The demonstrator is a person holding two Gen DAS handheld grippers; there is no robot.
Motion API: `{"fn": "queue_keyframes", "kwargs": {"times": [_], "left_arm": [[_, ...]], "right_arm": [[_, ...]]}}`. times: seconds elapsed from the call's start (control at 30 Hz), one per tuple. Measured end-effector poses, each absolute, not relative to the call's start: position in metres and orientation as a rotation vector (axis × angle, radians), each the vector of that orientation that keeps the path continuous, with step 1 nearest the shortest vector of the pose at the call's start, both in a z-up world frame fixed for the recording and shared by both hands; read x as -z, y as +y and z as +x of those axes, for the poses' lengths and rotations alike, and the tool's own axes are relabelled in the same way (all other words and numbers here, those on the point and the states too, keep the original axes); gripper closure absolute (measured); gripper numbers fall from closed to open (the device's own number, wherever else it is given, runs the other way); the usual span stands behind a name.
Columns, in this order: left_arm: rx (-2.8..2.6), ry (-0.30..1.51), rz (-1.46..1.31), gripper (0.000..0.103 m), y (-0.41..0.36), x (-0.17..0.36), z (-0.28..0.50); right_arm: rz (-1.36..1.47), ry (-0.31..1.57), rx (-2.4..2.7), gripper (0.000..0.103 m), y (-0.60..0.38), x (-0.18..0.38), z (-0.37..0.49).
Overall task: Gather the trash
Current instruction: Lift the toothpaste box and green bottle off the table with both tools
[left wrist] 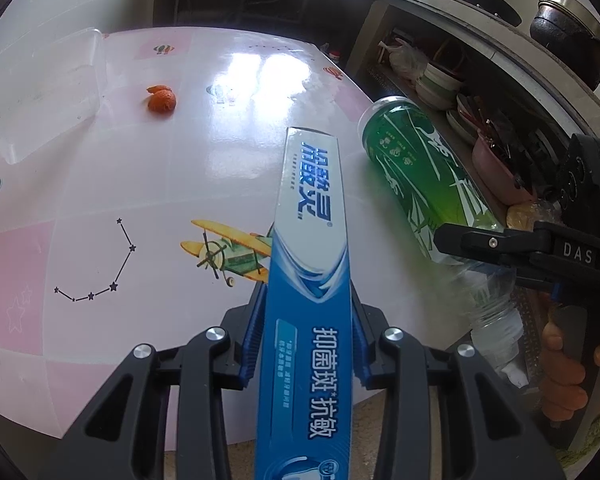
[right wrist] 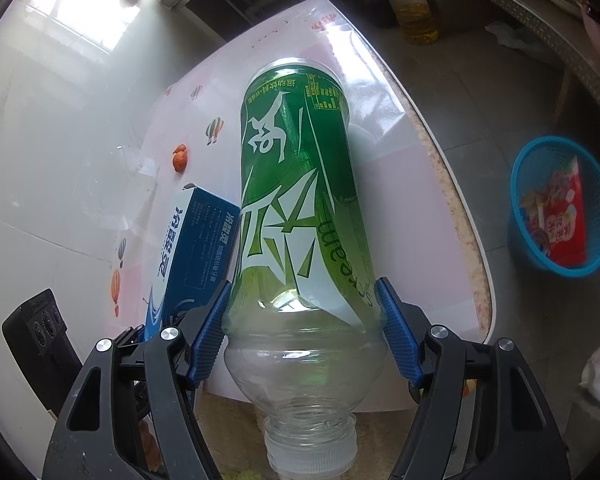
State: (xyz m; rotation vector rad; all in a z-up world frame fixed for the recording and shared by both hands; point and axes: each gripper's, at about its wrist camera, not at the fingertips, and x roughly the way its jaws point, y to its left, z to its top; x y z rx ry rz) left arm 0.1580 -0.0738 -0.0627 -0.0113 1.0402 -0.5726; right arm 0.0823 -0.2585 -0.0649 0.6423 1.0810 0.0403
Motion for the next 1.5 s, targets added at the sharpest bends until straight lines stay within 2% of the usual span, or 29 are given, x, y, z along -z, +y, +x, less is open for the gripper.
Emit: {"fn": "queue_keyframes", "kwargs": {"times": [1.5], "left_arm": [[0.615, 0.941, -0.054, 0.069, -0.068, 0.02, 0.144]], "right_arm": [[0.745, 0.99, -0.116, 0.036, -0.284, 0.055, 0.059]]}}
